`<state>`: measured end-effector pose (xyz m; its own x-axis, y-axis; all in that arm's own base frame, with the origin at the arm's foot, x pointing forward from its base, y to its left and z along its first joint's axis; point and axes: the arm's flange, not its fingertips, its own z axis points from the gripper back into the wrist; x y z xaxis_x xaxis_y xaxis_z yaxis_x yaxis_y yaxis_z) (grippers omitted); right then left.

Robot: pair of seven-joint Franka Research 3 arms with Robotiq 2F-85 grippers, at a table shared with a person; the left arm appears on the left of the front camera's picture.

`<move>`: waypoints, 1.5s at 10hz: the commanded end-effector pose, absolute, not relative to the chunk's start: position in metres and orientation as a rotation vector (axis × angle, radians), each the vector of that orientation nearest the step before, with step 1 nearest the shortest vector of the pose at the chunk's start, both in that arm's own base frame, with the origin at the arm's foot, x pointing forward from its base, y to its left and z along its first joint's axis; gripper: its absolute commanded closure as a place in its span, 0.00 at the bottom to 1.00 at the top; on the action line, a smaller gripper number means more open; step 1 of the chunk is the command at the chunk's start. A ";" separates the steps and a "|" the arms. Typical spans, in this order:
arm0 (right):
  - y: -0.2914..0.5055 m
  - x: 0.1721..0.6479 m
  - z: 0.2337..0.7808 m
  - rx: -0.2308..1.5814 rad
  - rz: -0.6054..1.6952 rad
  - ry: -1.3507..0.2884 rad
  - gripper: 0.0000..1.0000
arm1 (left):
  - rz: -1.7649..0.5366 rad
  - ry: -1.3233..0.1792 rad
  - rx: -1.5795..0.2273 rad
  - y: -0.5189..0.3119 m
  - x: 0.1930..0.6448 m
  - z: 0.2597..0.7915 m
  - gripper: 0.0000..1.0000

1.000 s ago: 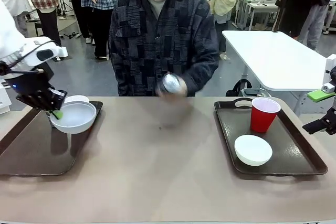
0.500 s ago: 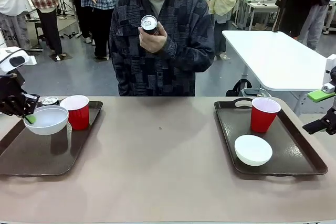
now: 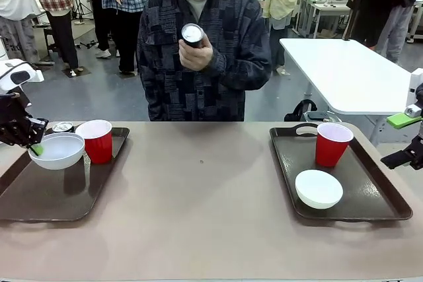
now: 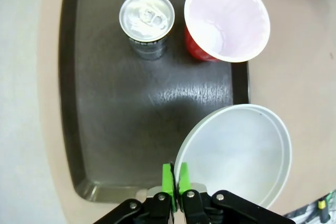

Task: Prepare tableware on both trays.
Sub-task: Pick up a Picnic Bowl from the table and place it on a Handle tray.

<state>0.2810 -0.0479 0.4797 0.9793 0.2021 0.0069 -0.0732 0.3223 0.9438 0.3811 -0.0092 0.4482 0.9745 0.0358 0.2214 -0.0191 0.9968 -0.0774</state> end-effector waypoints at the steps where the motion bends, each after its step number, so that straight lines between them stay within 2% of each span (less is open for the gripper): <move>1: -0.048 0.281 0.482 1.247 0.190 0.118 0.00 | 0.004 -0.226 -0.105 -0.006 0.382 0.436 0.96; 5: -0.048 0.281 0.482 1.247 0.190 0.118 0.00 | -0.076 -0.142 -0.055 -0.010 0.369 0.394 0.96; 11: -0.048 0.281 0.482 1.247 0.190 0.118 0.00 | -0.079 -0.035 0.021 -0.022 0.380 0.348 0.96; 12: -0.048 0.281 0.482 1.247 0.190 0.118 0.00 | -0.085 -0.021 0.036 -0.024 0.379 0.347 0.78; 13: -0.048 0.281 0.482 1.247 0.190 0.118 0.00 | -0.094 -0.025 0.048 -0.025 0.379 0.348 0.76; 14: -0.048 0.281 0.482 1.247 0.190 0.118 0.00 | -0.097 -0.025 0.055 -0.025 0.378 0.350 0.19; 15: -0.048 0.281 0.482 1.247 0.190 0.118 0.00 | -0.104 -0.030 0.056 -0.025 0.377 0.352 0.16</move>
